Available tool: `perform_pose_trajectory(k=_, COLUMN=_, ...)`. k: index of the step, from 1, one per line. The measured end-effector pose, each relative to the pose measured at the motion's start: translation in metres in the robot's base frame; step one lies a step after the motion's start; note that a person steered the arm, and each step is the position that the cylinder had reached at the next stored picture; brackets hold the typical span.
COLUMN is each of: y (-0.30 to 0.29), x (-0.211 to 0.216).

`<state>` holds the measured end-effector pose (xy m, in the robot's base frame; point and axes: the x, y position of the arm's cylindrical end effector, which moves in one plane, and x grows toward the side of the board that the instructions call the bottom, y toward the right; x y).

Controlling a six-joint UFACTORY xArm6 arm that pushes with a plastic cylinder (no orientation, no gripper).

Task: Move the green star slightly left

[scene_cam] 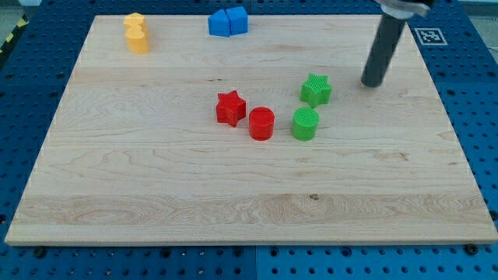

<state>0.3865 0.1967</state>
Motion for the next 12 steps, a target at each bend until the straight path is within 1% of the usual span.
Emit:
perform_pose_trajectory(k=1, y=0.000, x=0.002)
perform_pose_trajectory(k=2, y=-0.016, x=0.007)
perform_pose_trajectory(k=3, y=-0.052, x=0.023)
perform_pose_trajectory(k=4, y=-0.068, x=0.025)
perform_pose_trajectory(k=6, y=-0.070, x=0.031)
perform_pose_trajectory(k=7, y=-0.061, x=0.035)
perform_pose_trajectory(k=8, y=-0.054, x=0.033)
perform_pose_trajectory(k=9, y=-0.054, x=0.020)
perform_pose_trajectory(k=11, y=-0.066, x=-0.003)
perform_pose_trajectory(k=12, y=-0.076, x=-0.008)
